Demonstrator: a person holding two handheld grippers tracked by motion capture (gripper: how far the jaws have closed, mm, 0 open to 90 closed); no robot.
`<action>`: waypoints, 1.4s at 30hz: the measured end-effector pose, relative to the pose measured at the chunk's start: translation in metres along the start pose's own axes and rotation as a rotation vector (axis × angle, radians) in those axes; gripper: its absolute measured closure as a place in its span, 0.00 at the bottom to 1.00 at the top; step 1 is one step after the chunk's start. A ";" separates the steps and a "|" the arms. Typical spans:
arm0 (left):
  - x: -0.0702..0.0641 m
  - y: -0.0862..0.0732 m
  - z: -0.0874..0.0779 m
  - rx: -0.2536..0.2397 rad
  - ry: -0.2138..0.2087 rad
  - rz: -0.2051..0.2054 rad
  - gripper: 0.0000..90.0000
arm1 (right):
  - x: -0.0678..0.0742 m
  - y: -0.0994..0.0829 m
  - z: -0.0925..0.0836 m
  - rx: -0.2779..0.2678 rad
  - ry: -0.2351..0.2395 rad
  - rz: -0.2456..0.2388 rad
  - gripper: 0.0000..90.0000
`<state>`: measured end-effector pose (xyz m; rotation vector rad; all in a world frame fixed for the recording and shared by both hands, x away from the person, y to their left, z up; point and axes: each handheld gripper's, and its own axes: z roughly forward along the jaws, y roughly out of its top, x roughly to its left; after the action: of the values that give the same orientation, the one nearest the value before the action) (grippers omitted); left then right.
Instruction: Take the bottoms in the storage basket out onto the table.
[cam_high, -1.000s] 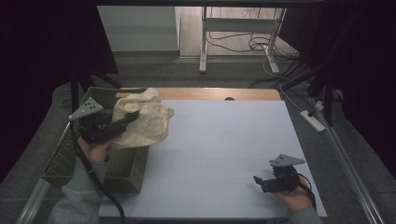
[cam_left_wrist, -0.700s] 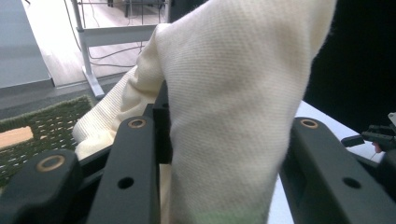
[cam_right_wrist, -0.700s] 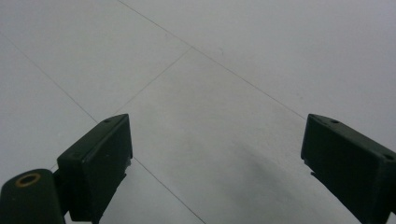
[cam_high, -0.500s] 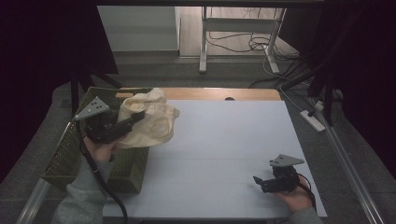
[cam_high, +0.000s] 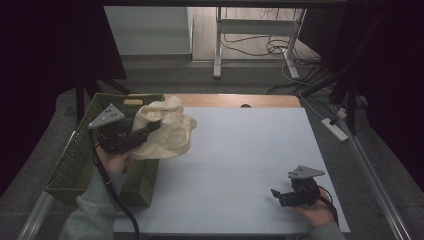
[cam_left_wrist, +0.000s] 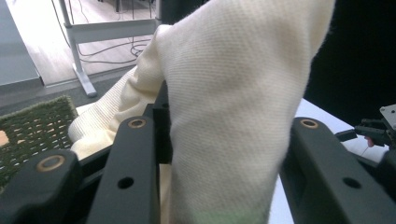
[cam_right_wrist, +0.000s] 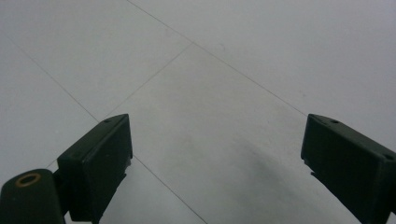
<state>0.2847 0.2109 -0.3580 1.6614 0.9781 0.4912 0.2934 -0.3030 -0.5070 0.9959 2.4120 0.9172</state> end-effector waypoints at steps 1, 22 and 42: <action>0.000 0.000 0.000 0.001 0.000 0.000 0.67 | 0.000 0.000 0.000 0.001 -0.001 0.000 0.10; -0.008 0.002 0.010 0.005 -0.015 0.013 0.67 | 0.000 0.000 0.000 0.003 0.002 0.000 0.10; -0.014 0.003 0.023 0.003 -0.023 0.016 0.67 | 0.000 0.000 0.001 0.012 -0.004 -0.002 0.10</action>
<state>0.2946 0.1856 -0.3607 1.6756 0.9499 0.4805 0.2936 -0.3024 -0.5076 0.9986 2.4178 0.8997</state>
